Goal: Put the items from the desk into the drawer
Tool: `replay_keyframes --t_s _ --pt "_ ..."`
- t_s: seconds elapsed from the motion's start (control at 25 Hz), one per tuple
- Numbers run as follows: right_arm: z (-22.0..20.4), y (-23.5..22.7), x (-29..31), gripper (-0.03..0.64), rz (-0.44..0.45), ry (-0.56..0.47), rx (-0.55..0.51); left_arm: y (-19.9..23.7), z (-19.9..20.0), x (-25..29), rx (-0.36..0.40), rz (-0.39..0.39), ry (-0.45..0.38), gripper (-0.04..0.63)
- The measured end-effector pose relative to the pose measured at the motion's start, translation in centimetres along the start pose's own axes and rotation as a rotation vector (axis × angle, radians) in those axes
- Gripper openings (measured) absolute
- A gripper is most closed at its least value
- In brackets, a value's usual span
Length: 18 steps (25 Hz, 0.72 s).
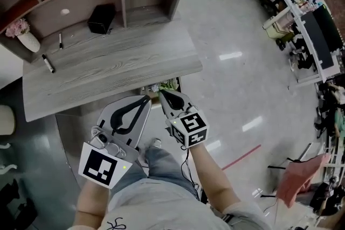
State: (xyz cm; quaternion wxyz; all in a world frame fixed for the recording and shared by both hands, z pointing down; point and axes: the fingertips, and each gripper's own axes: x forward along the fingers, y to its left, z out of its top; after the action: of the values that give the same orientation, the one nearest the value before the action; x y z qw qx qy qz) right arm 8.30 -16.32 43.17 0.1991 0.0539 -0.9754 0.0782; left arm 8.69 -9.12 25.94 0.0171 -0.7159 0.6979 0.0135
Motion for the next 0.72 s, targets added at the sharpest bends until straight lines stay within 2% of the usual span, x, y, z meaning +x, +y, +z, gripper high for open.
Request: replay_keyframes --t_s 0.4,0.72 --pt "11.0 11.7 -3.3 0.008 0.174 -0.274 -0.074 2.5 2.0 -7.0 0.013 0.07 -0.017 0.009" --pt "15.4 20.1 -3.4 0.008 0.335 -0.375 -0.131 5.6 2.8 -13.4 0.031 0.182 -0.018 0.009"
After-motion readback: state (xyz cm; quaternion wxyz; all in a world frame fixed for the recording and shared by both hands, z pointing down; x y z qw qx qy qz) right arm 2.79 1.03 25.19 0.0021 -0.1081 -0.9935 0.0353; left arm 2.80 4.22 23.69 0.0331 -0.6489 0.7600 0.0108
